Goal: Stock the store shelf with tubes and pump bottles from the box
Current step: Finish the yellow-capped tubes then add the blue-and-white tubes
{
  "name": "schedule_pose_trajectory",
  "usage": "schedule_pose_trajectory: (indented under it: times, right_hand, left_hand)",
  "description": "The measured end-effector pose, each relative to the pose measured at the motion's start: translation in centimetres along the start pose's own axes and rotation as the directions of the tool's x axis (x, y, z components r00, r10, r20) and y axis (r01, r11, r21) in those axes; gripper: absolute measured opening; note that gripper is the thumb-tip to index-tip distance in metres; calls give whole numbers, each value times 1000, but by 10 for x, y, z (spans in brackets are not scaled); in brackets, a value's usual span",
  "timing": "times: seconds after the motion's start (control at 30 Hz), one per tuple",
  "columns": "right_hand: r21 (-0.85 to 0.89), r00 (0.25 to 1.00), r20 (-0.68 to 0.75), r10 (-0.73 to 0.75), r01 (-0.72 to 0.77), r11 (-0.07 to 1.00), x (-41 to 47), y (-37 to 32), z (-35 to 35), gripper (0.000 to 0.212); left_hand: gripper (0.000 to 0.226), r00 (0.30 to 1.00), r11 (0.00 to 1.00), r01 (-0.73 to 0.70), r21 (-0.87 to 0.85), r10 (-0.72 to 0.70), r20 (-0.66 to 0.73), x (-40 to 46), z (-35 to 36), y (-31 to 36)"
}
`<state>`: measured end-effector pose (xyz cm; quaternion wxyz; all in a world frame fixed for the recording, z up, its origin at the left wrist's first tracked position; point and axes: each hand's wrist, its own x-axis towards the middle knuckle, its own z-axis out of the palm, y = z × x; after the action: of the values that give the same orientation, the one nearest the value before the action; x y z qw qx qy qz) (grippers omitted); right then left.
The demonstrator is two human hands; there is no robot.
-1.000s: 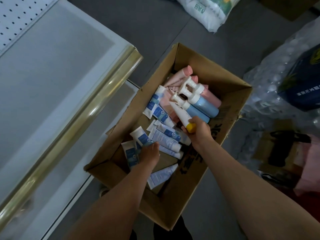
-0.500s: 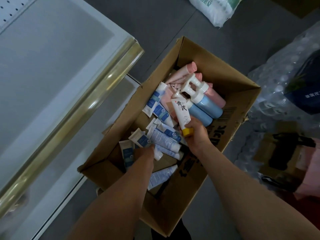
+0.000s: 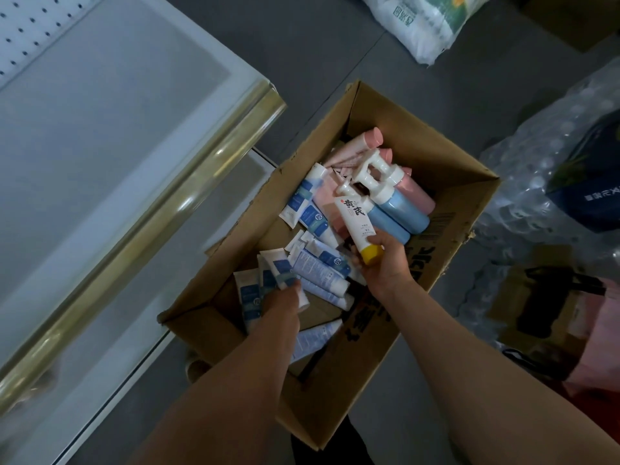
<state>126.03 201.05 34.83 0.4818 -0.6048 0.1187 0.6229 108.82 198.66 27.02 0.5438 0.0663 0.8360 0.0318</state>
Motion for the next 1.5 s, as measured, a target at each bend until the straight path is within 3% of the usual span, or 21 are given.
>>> schedule_pose_trajectory:
  times: [0.17,0.3,0.4,0.47,0.57,0.7,0.77,0.87,1.07,1.27,1.5]
  right_hand:
    - [-61,999,-32,-8,6,998,-23,7,13,36]
    - [-127,999,49,-21,27,992,-51,13,27,40]
    - [-143,998,63,-20,29,989,-71,22,38,55]
    - [-132,997,70,-25,34,991,-89,31,44,63]
    - [-126,991,124,-50,65,990,-122,48,49,63]
    - [-80,968,229,-100,121,989,-173,71,46,61]
    - [-86,956,274,-104,132,988,-203,83,45,57]
    - [-158,934,316,-167,225,961,-241,98,51,59]
    - [-123,789,550,-274,401,908,-320,116,84,50]
    - [-87,621,707,-338,551,830,-385,131,135,49]
    - [-36,483,828,-284,552,833,-436,160,206,41]
  left_hand:
    - [78,999,996,-18,-85,22,43,-2,-17,-7]
    - [69,996,981,2,-192,14,86,-39,-55,-4]
    - [79,973,971,-106,-215,146,179,-45,-72,-13]
    - [66,952,963,-178,-201,221,214,-58,-85,-19]
    - [36,938,947,-270,-174,300,177,-102,-117,-24]
    - [33,879,883,-365,-294,431,204,-141,-159,-46]
    - [22,856,844,-433,-316,495,151,-164,-187,-61]
    - [28,792,766,-565,-307,608,62,-188,-227,-82]
    - [30,681,608,-676,-416,731,-38,-235,-298,-104]
    - [35,552,399,-780,-481,801,-231,-277,-374,-114]
    - [18,468,222,-828,-515,780,-417,-299,-458,-109]
